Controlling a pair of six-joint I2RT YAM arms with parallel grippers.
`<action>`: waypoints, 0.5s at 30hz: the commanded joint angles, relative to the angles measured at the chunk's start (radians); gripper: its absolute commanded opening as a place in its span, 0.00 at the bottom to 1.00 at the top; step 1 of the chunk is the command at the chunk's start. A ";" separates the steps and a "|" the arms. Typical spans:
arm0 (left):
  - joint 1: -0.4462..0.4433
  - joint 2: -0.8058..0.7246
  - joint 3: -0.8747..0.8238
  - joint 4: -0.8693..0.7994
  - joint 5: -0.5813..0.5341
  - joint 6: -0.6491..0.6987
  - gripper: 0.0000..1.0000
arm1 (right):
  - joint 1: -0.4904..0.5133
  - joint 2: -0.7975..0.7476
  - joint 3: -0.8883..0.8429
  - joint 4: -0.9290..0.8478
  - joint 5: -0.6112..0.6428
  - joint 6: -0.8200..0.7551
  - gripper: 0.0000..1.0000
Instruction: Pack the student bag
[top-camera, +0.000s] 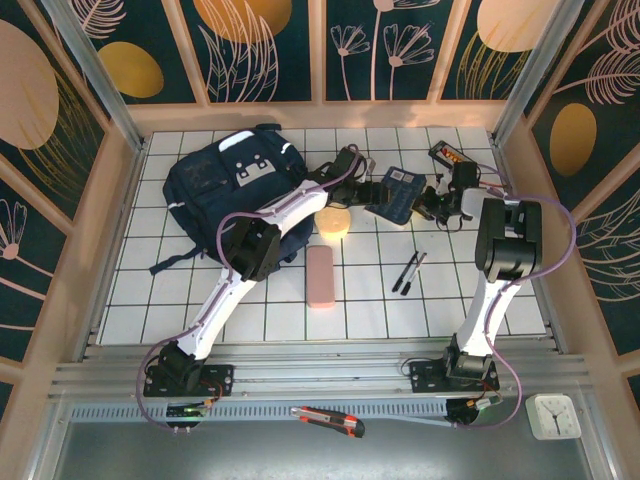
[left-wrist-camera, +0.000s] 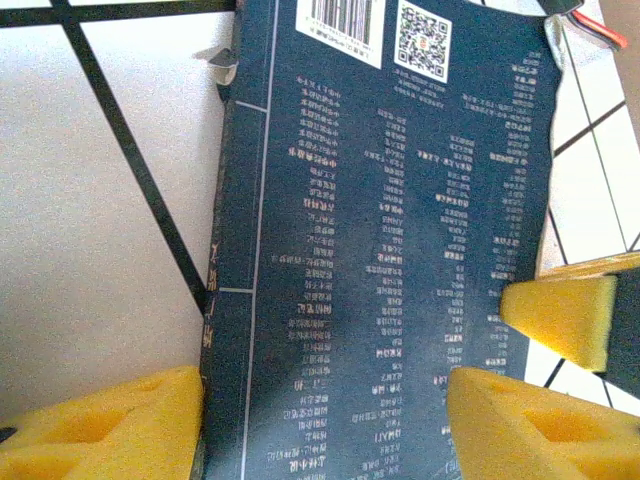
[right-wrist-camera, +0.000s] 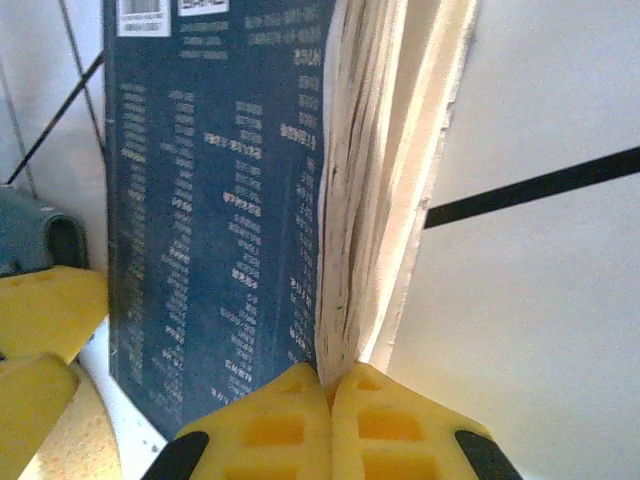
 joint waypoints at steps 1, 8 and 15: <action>-0.036 0.041 0.023 -0.024 0.095 0.010 0.65 | 0.056 -0.033 -0.031 0.100 -0.244 0.040 0.00; -0.037 0.030 0.018 -0.034 0.089 0.021 0.65 | 0.071 -0.055 -0.064 0.163 -0.282 0.058 0.13; -0.037 0.025 0.016 -0.037 0.088 0.026 0.64 | 0.072 -0.024 -0.020 0.075 -0.239 0.033 0.22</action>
